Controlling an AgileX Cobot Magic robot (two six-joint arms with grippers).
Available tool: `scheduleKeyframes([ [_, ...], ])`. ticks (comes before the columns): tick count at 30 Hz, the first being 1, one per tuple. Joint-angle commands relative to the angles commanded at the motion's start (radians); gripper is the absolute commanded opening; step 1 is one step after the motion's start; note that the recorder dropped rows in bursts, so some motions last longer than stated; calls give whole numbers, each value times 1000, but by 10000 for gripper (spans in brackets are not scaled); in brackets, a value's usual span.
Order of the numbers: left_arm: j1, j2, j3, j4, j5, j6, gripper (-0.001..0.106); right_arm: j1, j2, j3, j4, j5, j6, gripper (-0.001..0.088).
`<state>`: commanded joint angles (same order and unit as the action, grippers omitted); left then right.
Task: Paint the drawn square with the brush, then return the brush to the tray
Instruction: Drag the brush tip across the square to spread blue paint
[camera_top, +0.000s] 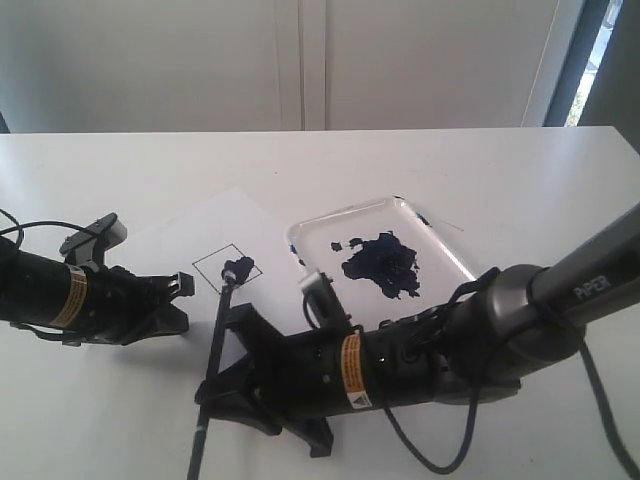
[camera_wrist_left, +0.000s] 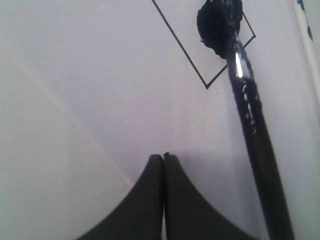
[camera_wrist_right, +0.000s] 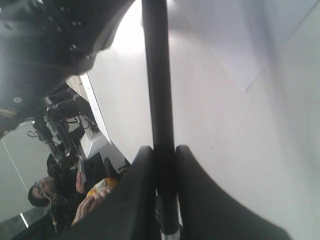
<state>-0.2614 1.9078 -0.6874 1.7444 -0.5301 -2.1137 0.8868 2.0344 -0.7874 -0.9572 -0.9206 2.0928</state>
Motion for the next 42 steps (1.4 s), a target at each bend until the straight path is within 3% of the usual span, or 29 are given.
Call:
scheduleKeyframes([
  [4,0,0,0,0,-18,0,0,6,21,-20,51,2,0,0],
  [11,0,0,0,0,-20,0,0,-72,21,-20,55,11,0,0],
  [18,0,0,0,0,-20,0,0,-58,44,-20,18,-31,0,0],
  [27,0,0,0,0,-20,0,0,21,51,-62,12,-47,0,0],
  [35,0,0,0,0,-30,0,0,19,51,-112,14,65,0,0],
  [42,0,0,0,0,-37,0,0,-2,64,-140,16,79,0,0],
])
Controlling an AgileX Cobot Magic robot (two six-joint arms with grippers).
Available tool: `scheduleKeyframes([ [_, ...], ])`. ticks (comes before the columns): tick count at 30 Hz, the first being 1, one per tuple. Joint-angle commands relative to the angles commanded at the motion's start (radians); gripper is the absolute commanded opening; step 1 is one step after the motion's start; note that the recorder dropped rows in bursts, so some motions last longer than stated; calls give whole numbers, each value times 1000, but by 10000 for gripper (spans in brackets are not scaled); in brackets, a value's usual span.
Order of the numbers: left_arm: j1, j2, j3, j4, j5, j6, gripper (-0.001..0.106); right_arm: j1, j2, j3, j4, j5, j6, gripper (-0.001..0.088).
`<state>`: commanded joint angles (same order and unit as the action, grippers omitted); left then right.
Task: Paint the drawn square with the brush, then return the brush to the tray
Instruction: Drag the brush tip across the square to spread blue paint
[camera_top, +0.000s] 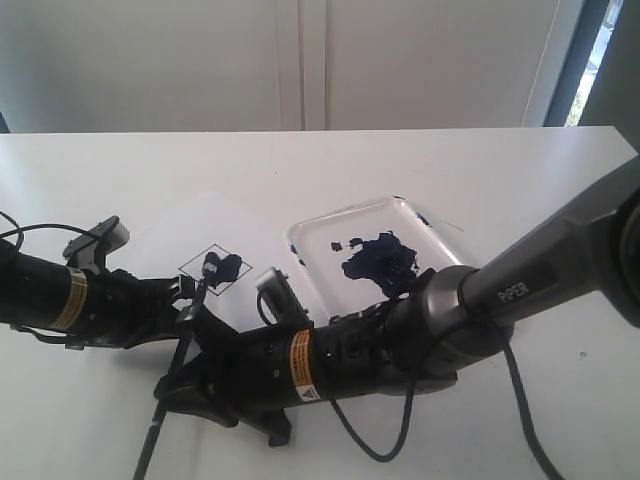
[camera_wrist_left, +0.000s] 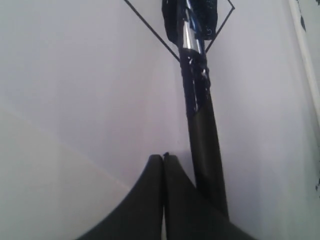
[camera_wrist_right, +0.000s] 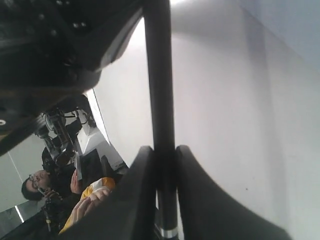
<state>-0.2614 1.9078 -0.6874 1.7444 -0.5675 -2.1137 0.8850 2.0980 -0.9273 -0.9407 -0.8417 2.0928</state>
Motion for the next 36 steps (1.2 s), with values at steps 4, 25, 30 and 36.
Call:
scheduleKeyframes([
  [4,0,0,0,0,2,0,0,-9,23,-12,-3,-74,0,0],
  [25,0,0,0,0,21,0,0,94,43,18,90,-263,0,0],
  [30,0,0,0,0,47,0,0,92,39,64,21,-289,0,0],
  [36,0,-63,6,0,73,8,0,90,3,92,-6,-309,0,0],
])
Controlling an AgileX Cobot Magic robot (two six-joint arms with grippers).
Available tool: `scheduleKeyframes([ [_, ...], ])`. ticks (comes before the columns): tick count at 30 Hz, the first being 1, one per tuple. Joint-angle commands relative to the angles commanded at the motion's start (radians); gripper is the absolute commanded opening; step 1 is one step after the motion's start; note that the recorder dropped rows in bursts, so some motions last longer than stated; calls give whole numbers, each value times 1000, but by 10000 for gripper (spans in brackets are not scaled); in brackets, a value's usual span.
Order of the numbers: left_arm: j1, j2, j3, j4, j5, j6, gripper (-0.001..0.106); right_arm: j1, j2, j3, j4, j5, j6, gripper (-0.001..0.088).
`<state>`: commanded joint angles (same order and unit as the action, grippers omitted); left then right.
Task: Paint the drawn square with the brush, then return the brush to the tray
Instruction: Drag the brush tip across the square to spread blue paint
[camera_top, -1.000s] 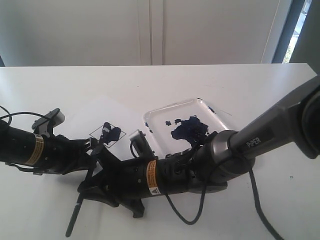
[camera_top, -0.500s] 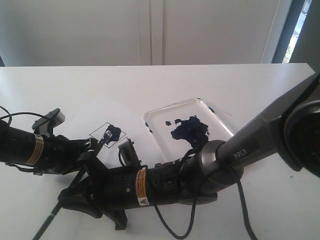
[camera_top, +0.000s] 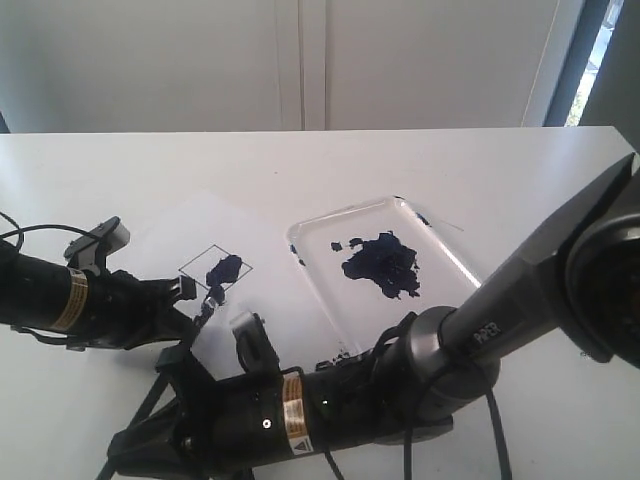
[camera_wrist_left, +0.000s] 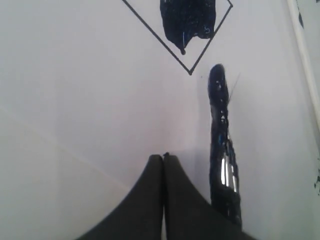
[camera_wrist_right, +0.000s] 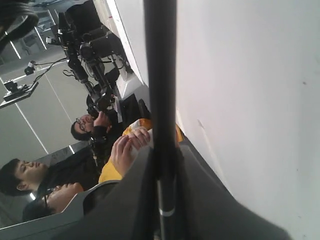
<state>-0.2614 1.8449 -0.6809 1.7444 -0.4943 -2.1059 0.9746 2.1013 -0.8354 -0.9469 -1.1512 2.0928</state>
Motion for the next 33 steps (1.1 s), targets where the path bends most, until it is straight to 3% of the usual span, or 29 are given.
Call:
scheduleKeyframes([
  [10,0,-188,41,0,113,-5,0,-44,-63,0,4,-23,0,0],
  [18,0,-272,41,0,155,12,0,-67,-70,0,-282,83,0,0],
  [25,0,-358,41,0,181,16,0,-67,-93,0,-210,100,0,0],
  [33,0,-415,41,0,173,16,0,-97,-73,-4,-265,154,0,0],
])
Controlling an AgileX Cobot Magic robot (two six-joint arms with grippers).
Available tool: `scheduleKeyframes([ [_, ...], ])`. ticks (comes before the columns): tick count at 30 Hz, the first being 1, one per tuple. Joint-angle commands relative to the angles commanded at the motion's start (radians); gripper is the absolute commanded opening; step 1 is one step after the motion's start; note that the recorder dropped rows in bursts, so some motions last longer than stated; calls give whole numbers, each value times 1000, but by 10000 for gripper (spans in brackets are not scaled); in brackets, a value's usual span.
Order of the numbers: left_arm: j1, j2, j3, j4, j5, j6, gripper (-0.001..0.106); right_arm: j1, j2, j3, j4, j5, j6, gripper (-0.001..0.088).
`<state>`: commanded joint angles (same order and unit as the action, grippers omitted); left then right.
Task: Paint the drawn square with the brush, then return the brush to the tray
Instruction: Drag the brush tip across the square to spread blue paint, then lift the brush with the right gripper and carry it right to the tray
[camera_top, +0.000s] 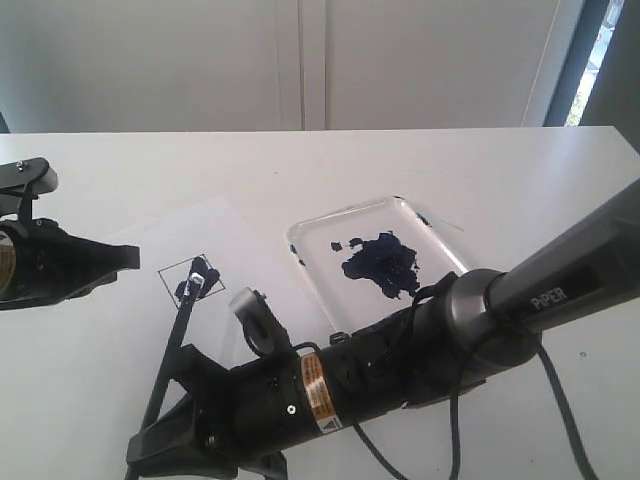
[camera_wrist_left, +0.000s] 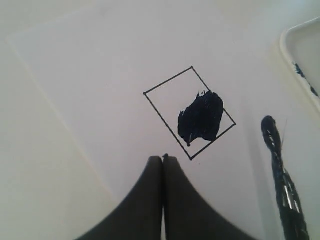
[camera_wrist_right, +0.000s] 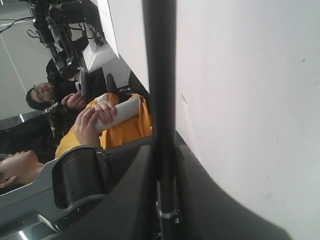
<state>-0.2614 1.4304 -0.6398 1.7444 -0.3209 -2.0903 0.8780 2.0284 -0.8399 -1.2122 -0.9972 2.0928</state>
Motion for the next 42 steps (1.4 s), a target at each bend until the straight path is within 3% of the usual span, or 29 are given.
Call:
scheduleKeyframes([
  [4,0,-25,0,0,2,0,0,-24,-27,-18,-219,119,0,0],
  [7,0,-46,0,0,16,4,0,-24,-81,-25,-266,204,-29,0],
  [12,0,-116,0,0,31,19,0,-24,-239,-36,-361,433,-80,0],
  [16,0,-217,0,0,19,17,0,-22,-407,-36,-532,629,11,0],
  [19,0,-288,31,0,7,12,0,-22,-494,-1,-532,692,11,0],
  [23,0,-436,151,0,65,-2,0,-22,-583,128,-532,774,11,0],
  [29,0,-598,258,0,78,-22,0,-22,-727,287,-498,957,11,0],
  [38,0,-634,316,-41,69,-22,0,-22,-783,450,-279,1040,11,0],
  [42,0,-634,318,-45,46,-22,0,-22,-768,464,-261,1098,11,0],
])
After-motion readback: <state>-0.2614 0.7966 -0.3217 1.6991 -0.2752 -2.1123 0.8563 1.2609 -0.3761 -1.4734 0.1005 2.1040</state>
